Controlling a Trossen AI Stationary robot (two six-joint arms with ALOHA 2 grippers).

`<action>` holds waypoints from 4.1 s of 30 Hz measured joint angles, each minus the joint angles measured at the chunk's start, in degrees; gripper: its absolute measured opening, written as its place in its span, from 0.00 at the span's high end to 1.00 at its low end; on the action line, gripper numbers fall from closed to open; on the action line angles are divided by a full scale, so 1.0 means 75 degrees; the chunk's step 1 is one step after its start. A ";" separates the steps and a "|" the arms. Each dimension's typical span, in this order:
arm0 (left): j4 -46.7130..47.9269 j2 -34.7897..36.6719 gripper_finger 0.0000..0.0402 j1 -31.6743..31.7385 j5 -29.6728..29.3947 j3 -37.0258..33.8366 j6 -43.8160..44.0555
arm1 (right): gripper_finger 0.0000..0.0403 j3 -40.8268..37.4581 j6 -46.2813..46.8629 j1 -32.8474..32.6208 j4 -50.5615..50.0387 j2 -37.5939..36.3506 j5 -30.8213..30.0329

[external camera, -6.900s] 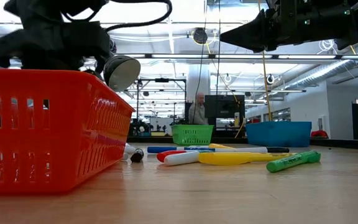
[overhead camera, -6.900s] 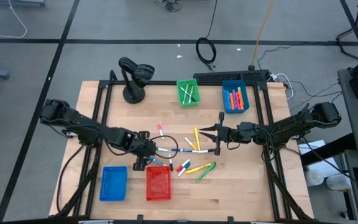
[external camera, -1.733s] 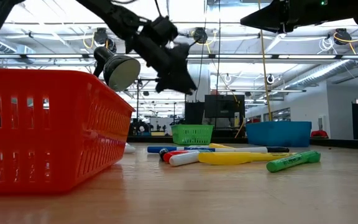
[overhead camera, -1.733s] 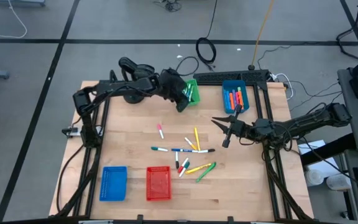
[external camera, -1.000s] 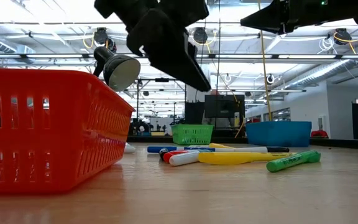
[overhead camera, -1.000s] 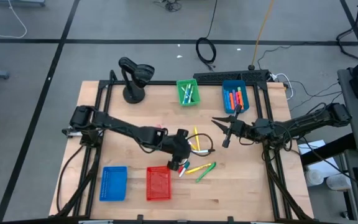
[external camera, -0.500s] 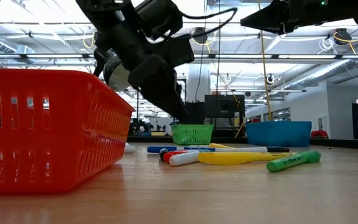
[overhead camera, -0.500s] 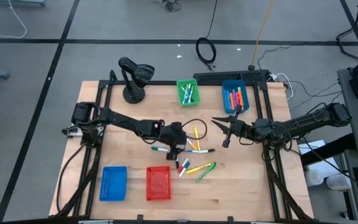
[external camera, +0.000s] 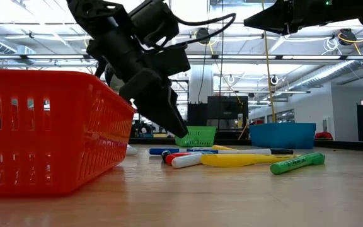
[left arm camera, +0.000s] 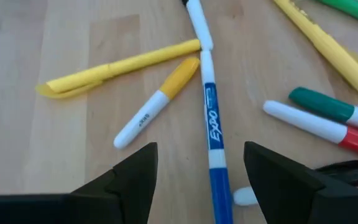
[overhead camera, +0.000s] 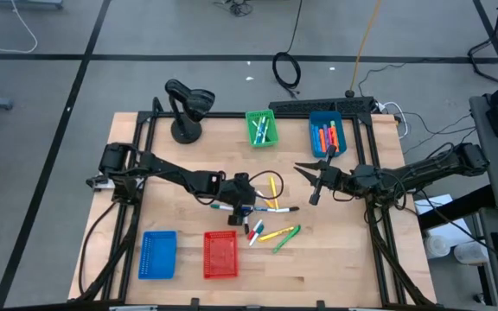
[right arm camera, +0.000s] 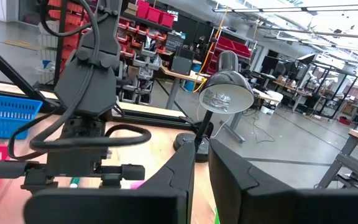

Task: Pick & Place Markers
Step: Put the blue thin dry erase marker into the green bin, then put the green highlighter pen into the blue bin

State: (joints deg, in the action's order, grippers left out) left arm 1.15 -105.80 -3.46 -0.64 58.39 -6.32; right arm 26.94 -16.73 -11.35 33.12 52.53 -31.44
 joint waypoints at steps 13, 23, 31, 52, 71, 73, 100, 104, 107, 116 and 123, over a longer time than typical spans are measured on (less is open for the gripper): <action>0.2548 0.0000 0.39 0.0006 -0.0194 0.1189 0.0443 | 0.92 0.0000 0.0000 0.0000 0.0123 0.0003 0.0002; 0.4393 -0.0545 0.39 -0.0158 -0.0697 0.2934 0.0398 | 0.92 0.0000 0.0000 0.0000 0.0116 0.0007 0.0002; 0.4382 -0.1907 0.39 -0.0152 -0.0387 0.3299 -0.0332 | 0.92 0.0003 0.0026 0.0000 0.0097 0.0079 0.0017; 0.4408 -0.1973 0.93 0.0105 0.0569 0.3162 0.0349 | 0.92 0.0003 0.0026 0.0000 0.0058 0.0079 0.0006; 0.4323 0.0078 0.90 0.0248 -0.0904 0.3123 0.0220 | 0.92 0.0000 0.0026 0.0000 0.0057 0.0079 0.0003; 0.4026 0.0242 0.91 0.0549 -0.0928 0.3130 0.0351 | 0.92 0.0000 0.0026 0.0000 0.0061 0.0079 0.0003; 0.0453 -0.1200 0.89 0.4383 0.0876 0.3136 0.4341 | 0.92 0.0000 0.0000 0.0000 0.0054 0.0079 0.0023; 0.0478 -0.1230 0.83 0.4394 0.0735 0.3139 0.4306 | 0.92 0.0000 0.0000 0.0000 0.0047 0.0079 0.0023; 0.0508 -0.1231 0.80 0.4403 0.0746 0.3139 0.4285 | 0.92 0.0000 0.0000 0.0000 0.0023 0.0079 0.0023; 0.0645 -0.0917 0.73 0.4507 0.1305 0.3136 0.3731 | 0.92 0.0000 0.0000 0.0000 -0.0022 0.0079 0.0023; 0.2115 0.0737 0.70 0.4794 0.3343 0.3136 0.2647 | 0.92 0.0000 0.0000 0.0000 -0.0110 0.0078 0.0015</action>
State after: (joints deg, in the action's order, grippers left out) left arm 17.01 -100.27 32.49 24.44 81.91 13.54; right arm 26.94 -16.73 -11.35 32.30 53.12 -31.33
